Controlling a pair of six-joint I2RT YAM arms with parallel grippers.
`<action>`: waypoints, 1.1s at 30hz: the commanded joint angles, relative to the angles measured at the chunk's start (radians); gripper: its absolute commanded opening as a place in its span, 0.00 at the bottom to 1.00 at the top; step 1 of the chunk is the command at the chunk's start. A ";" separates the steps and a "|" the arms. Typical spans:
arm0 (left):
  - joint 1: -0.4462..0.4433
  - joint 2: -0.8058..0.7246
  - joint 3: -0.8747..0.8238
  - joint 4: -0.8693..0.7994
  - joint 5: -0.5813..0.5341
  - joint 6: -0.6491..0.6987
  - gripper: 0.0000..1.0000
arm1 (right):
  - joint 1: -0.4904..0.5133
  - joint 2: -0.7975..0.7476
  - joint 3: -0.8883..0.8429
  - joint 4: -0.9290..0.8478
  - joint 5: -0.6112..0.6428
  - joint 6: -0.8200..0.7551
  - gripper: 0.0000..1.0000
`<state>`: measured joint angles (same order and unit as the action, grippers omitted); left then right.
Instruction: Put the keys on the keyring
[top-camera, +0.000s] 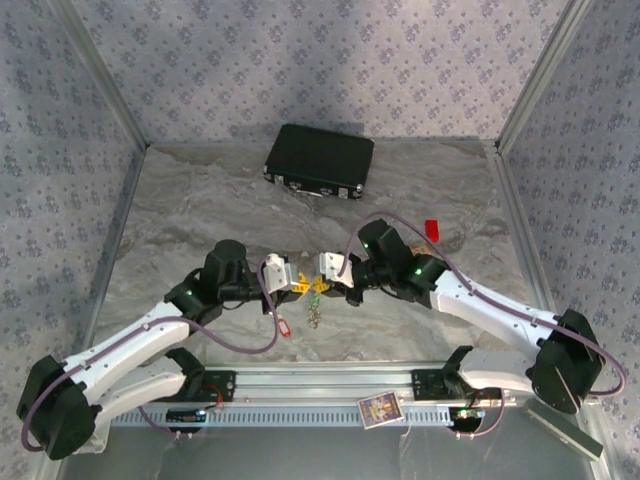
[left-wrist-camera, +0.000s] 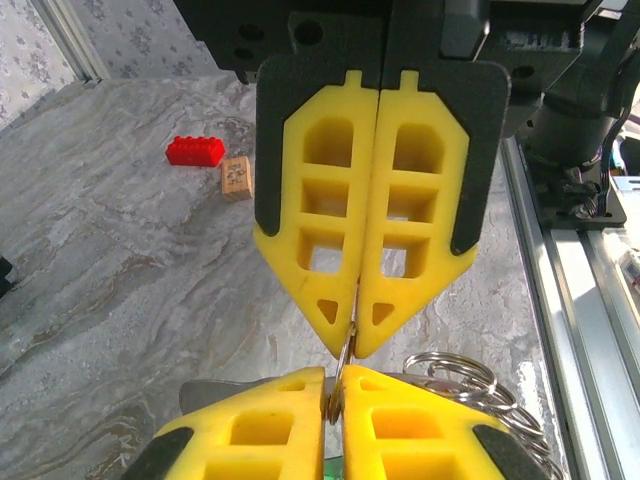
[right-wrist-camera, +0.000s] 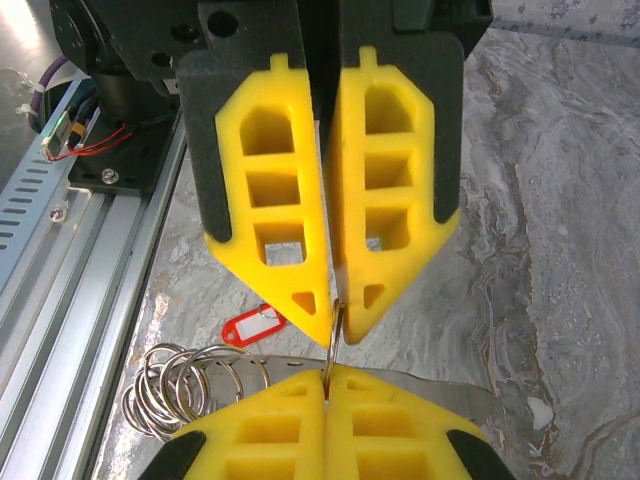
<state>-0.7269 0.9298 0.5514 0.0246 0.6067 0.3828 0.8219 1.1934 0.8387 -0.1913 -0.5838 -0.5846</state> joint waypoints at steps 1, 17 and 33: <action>-0.006 0.018 0.044 -0.004 0.024 0.014 0.14 | 0.012 -0.001 0.032 0.049 -0.024 0.014 0.00; -0.006 -0.011 0.053 -0.029 -0.015 0.028 0.00 | -0.001 -0.031 -0.012 0.047 0.119 0.038 0.32; 0.035 -0.047 0.100 -0.098 -0.397 0.001 0.00 | 0.023 -0.148 -0.193 0.214 0.583 0.963 0.29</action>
<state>-0.7174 0.8974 0.6037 -0.0807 0.3206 0.3988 0.8352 1.0233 0.6605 -0.0238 -0.1379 0.0139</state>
